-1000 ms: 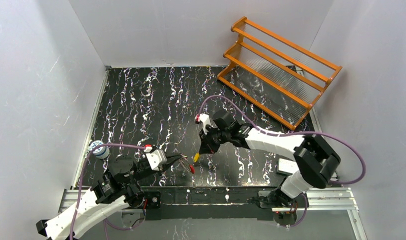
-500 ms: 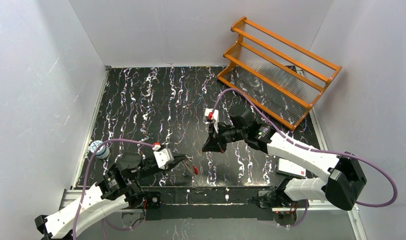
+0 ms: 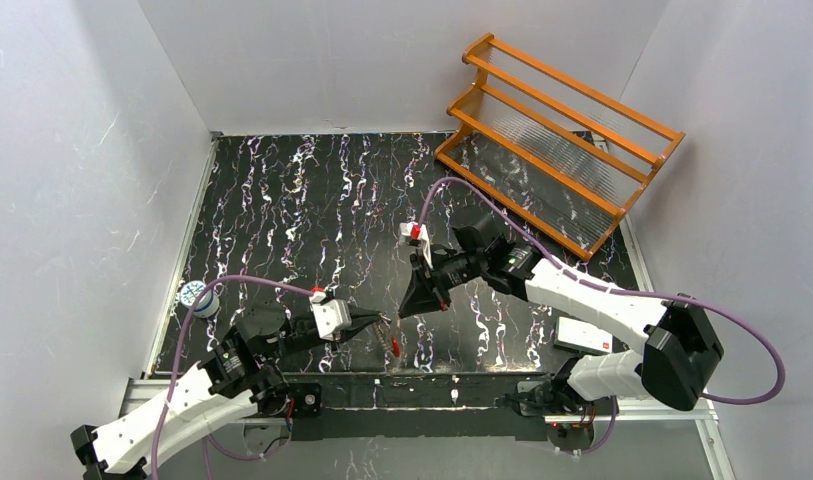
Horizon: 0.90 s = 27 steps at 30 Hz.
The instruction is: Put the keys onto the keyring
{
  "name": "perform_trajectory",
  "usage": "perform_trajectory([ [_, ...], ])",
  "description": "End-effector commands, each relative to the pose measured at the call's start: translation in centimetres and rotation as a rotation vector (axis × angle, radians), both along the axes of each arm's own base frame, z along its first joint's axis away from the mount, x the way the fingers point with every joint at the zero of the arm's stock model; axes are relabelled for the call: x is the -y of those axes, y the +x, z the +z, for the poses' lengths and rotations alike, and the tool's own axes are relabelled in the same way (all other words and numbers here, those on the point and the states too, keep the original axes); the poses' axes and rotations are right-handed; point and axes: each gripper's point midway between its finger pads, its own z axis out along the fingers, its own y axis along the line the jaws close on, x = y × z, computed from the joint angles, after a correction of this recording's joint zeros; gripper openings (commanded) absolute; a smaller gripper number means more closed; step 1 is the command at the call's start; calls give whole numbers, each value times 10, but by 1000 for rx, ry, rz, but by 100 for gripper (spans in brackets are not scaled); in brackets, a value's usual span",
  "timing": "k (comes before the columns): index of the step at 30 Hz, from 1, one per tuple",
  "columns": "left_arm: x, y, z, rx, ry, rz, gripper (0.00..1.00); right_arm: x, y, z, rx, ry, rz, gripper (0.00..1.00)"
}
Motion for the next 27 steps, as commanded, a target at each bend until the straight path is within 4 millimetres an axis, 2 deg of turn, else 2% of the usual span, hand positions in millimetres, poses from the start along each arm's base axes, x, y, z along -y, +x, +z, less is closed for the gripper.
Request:
perform_trajectory([
  [1, 7, -4, 6, 5, -28, -38, 0, -11, -1, 46, 46, 125, 56, 1],
  [5, 10, -4, 4, -5, -23, -45, 0, -14, -1, 49, 45, 129, 56, 1],
  [13, 12, -4, 6, -6, -27, -54, 0, -21, 2, 45, 46, 106, 30, 1],
  [19, 12, -3, 7, -5, -32, -49, 0, -19, -7, 46, 57, 121, 72, 1],
  [27, 11, -2, 7, -4, -36, -37, 0, -14, 4, 45, 114, 100, -28, 1],
])
